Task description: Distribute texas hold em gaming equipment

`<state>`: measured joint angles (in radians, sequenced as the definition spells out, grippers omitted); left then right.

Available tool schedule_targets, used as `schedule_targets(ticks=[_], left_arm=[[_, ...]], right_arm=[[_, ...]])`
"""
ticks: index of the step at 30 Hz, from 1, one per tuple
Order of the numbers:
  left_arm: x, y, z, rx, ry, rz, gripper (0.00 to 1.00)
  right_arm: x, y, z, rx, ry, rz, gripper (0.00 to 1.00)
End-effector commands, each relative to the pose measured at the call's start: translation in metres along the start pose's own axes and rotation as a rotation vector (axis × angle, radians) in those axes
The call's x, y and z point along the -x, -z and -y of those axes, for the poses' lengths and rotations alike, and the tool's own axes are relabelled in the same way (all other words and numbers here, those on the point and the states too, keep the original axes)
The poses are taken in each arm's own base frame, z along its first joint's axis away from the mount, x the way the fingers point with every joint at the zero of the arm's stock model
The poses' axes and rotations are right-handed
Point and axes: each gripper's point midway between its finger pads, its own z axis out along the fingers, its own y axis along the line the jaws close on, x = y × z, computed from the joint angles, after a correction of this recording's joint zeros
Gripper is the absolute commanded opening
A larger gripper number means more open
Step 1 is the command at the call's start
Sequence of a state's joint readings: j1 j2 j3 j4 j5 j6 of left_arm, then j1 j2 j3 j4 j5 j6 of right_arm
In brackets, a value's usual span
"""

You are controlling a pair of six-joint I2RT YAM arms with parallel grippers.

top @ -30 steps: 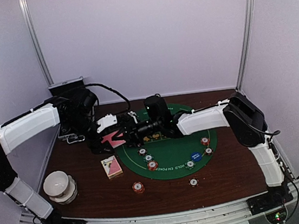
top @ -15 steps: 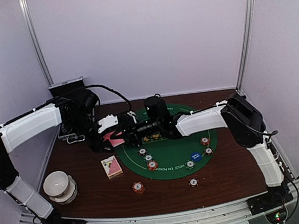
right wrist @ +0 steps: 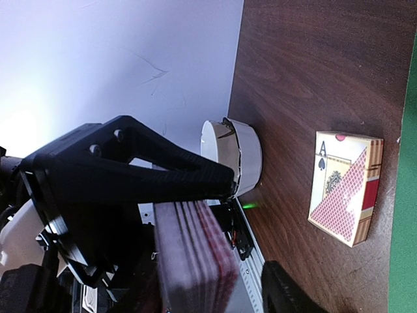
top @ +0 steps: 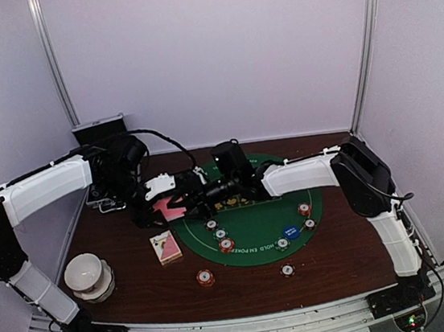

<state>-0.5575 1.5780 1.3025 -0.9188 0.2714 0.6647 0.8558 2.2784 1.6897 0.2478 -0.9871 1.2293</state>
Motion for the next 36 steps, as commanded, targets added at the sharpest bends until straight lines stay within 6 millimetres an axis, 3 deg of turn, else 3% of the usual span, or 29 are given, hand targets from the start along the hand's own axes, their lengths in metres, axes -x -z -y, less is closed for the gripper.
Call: schedule_targets(ticks=[1, 7, 17, 30, 36], left_arm=[[0.010, 0.013, -0.002, 0.032, -0.036, 0.038, 0.04], [0.006, 0.012, -0.001, 0.038, -0.032, 0.024, 0.00], [-0.002, 0.007, -0.001, 0.043, -0.019, -0.002, 0.00], [-0.007, 0.004, -0.002, 0.056, -0.008, -0.014, 0.00], [-0.016, 0.002, 0.000, 0.065, 0.000, -0.039, 0.00]], right_arm=[[0.006, 0.014, -0.014, -0.038, 0.039, 0.019, 0.47], [0.003, 0.018, -0.023, -0.026, 0.046, 0.008, 0.38], [-0.002, 0.030, -0.033, -0.021, 0.065, 0.010, 0.38], [-0.004, 0.035, -0.039, -0.007, 0.055, 0.002, 0.02], [0.003, 0.054, -0.033, -0.028, 0.052, 0.025, 0.00]])
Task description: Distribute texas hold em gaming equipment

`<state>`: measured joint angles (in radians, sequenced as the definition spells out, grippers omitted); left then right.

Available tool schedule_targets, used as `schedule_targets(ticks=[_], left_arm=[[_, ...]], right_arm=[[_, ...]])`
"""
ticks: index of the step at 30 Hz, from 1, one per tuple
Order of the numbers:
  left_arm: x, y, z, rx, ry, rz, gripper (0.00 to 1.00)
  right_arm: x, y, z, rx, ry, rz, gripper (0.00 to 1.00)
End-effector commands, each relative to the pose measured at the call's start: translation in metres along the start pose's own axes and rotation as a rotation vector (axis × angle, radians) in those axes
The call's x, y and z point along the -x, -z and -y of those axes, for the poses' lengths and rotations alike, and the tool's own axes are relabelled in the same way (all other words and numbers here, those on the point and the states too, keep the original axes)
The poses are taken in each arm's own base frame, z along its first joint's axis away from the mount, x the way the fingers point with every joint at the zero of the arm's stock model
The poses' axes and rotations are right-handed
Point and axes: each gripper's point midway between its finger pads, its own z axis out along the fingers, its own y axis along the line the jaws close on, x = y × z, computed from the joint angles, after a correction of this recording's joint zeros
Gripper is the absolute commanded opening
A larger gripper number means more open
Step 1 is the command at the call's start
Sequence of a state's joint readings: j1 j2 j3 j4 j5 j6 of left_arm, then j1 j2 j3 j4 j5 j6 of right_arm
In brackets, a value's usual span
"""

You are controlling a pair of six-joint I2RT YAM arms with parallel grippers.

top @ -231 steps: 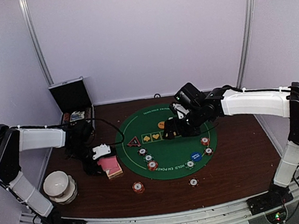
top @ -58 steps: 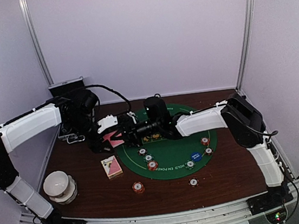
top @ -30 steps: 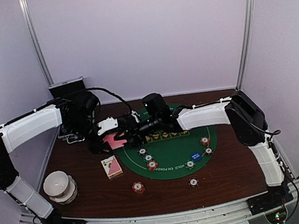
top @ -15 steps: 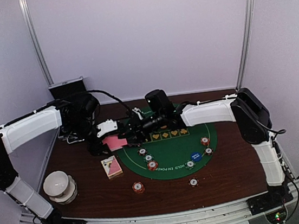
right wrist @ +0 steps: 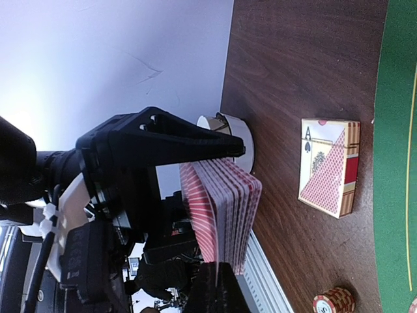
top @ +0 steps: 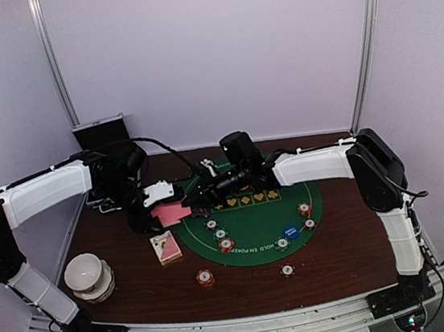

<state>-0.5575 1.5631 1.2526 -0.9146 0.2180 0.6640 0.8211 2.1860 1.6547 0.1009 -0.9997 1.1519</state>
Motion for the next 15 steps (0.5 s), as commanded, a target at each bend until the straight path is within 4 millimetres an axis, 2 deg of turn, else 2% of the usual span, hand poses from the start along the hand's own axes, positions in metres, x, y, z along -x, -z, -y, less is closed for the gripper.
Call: schedule_targets(ticks=[1, 8, 11, 15], left_arm=[[0.000, 0.008, -0.003, 0.050, -0.005, 0.018, 0.00], [-0.007, 0.015, -0.003, 0.058, 0.008, 0.009, 0.00], [-0.006, 0.018, -0.001, 0.054, 0.009, 0.014, 0.00], [-0.006, 0.020, 0.001, 0.046, 0.014, 0.017, 0.00]], right_arm=[[0.008, 0.032, -0.022, 0.017, 0.050, 0.034, 0.00], [0.032, 0.062, 0.007, -0.048, 0.030, 0.075, 0.00], [0.042, 0.064, 0.020, -0.077, 0.019, 0.079, 0.00], [0.056, 0.054, 0.037, -0.111, 0.009, 0.084, 0.00]])
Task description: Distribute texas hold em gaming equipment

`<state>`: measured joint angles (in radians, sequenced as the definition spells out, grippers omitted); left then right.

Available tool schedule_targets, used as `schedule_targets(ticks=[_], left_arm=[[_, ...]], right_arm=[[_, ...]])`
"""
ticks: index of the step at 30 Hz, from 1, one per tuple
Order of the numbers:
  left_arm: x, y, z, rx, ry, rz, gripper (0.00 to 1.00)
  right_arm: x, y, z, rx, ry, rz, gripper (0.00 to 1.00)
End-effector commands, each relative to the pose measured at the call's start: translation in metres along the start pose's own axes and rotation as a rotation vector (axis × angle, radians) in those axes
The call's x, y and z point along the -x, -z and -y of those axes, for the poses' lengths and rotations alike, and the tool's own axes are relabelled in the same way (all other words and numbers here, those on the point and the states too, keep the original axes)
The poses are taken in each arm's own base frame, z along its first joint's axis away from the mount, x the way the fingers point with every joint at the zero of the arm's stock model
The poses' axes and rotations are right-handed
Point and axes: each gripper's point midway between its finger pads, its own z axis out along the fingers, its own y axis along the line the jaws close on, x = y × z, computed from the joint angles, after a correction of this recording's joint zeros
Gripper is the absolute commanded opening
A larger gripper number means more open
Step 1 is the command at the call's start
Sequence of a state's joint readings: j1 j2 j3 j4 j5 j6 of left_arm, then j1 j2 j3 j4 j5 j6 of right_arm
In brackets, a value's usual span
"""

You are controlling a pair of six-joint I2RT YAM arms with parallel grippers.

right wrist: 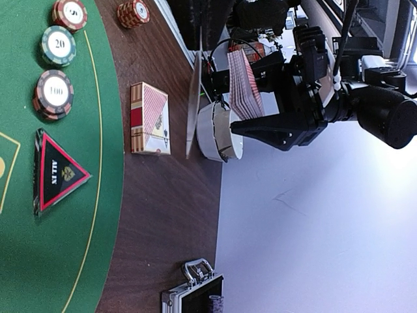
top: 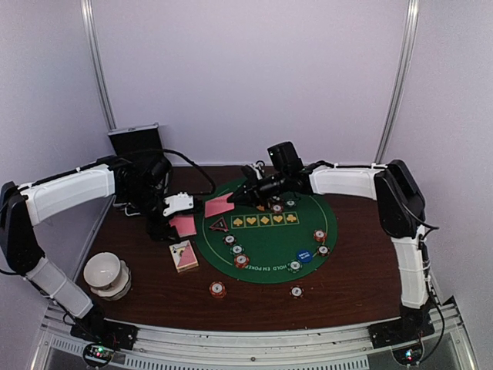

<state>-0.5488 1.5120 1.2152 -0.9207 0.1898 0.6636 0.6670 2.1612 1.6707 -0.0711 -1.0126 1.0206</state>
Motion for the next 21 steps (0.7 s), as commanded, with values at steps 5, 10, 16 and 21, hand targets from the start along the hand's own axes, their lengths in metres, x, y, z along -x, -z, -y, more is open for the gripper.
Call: schedule_targets(ticks=[5, 10, 16, 21], left_arm=[[0.006, 0.016, 0.001, 0.008, 0.012, 0.040, 0.00], [0.008, 0.017, 0.001, 0.002, 0.012, 0.050, 0.00], [0.009, 0.015, 0.003, -0.012, 0.015, 0.052, 0.00], [0.011, 0.017, 0.002, -0.006, 0.012, 0.060, 0.00]], right_arm=[[0.018, -0.039, 0.033, -0.078, 0.014, -0.016, 0.00], [0.035, -0.058, 0.051, -0.109, 0.013, -0.001, 0.00], [0.041, -0.076, 0.075, -0.158, 0.006, -0.007, 0.07], [0.043, -0.065, 0.079, -0.252, 0.066, 0.019, 0.42]])
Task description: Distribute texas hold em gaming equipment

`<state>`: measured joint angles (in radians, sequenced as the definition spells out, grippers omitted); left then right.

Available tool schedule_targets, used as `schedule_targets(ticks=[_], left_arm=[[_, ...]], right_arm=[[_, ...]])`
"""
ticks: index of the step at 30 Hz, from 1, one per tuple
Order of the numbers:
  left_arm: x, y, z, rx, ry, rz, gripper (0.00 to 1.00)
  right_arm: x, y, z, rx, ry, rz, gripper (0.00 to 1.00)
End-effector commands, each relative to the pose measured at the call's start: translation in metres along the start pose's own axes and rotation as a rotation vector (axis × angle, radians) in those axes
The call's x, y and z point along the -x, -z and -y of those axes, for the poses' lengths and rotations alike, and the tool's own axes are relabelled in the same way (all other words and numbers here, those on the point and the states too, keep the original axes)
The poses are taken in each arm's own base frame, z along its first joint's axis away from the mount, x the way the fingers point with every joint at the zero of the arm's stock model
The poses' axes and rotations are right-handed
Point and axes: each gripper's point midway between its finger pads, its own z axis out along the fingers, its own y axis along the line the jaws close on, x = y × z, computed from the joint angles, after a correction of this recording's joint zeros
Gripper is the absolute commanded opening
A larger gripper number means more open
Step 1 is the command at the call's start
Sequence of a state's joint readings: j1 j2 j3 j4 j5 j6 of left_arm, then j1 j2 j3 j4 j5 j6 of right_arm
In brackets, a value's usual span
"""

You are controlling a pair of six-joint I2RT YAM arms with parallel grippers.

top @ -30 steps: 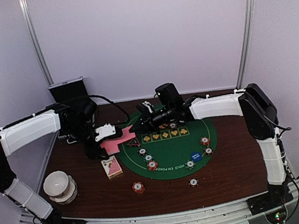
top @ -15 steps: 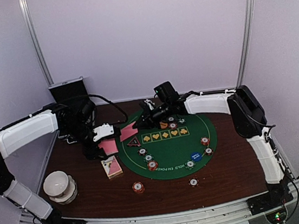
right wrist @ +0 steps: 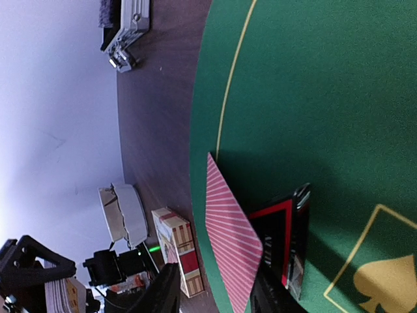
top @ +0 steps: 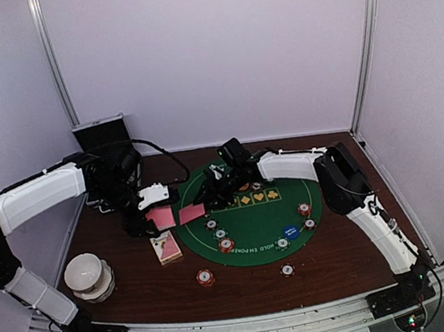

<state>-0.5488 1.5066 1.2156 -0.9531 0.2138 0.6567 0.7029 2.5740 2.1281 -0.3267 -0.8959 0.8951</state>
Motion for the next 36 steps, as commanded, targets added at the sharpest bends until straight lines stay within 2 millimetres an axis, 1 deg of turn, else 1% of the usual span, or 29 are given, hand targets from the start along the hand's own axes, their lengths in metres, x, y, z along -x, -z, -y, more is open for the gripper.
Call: schedule_targets(ticks=[1, 4, 5, 9, 11, 12, 13, 16, 18, 22, 26, 28, 30, 36], left_arm=[[0.013, 0.015, -0.006, 0.028, -0.001, 0.061, 0.00], [0.014, 0.014, -0.006, 0.024, -0.001, 0.059, 0.00], [0.014, 0.014, -0.006, 0.023, -0.002, 0.060, 0.00], [0.018, 0.014, -0.008, 0.018, 0.003, 0.071, 0.00], [0.020, 0.015, -0.009, 0.020, 0.005, 0.074, 0.00], [0.022, 0.015, -0.010, 0.021, 0.006, 0.077, 0.00], [0.022, 0.015, -0.011, 0.023, 0.008, 0.077, 0.00], [0.025, 0.016, -0.012, 0.022, 0.006, 0.083, 0.00], [0.026, 0.015, -0.013, 0.021, 0.009, 0.084, 0.00], [0.028, 0.016, -0.015, 0.023, 0.015, 0.090, 0.00], [0.033, 0.018, -0.018, 0.025, 0.024, 0.100, 0.00], [0.035, 0.019, -0.019, 0.025, 0.023, 0.104, 0.00], [0.035, 0.019, -0.019, 0.027, 0.023, 0.105, 0.00], [0.035, 0.019, -0.019, 0.025, 0.023, 0.106, 0.00]], right_arm=[[0.006, 0.017, -0.010, -0.100, 0.094, 0.054, 0.46], [0.007, 0.035, -0.017, -0.158, 0.149, 0.079, 0.58], [0.007, 0.042, -0.022, -0.169, 0.169, 0.089, 0.61], [0.006, 0.065, -0.039, -0.198, 0.231, 0.127, 0.66], [0.001, 0.071, -0.052, -0.159, 0.236, 0.133, 0.68], [-0.004, 0.075, -0.064, -0.122, 0.236, 0.136, 0.70], [-0.009, 0.073, -0.067, -0.091, 0.227, 0.129, 0.71], [-0.027, 0.074, -0.090, 0.012, 0.224, 0.123, 0.74], [-0.041, 0.070, -0.100, 0.076, 0.214, 0.102, 0.75], [-0.064, 0.062, -0.117, 0.177, 0.201, 0.077, 0.76], [-0.081, 0.051, -0.127, 0.212, 0.214, 0.040, 0.77], [-0.087, 0.047, -0.134, 0.240, 0.220, 0.031, 0.77], [-0.090, 0.045, -0.137, 0.258, 0.212, 0.027, 0.76], [-0.095, 0.042, -0.137, 0.270, 0.202, 0.020, 0.76]])
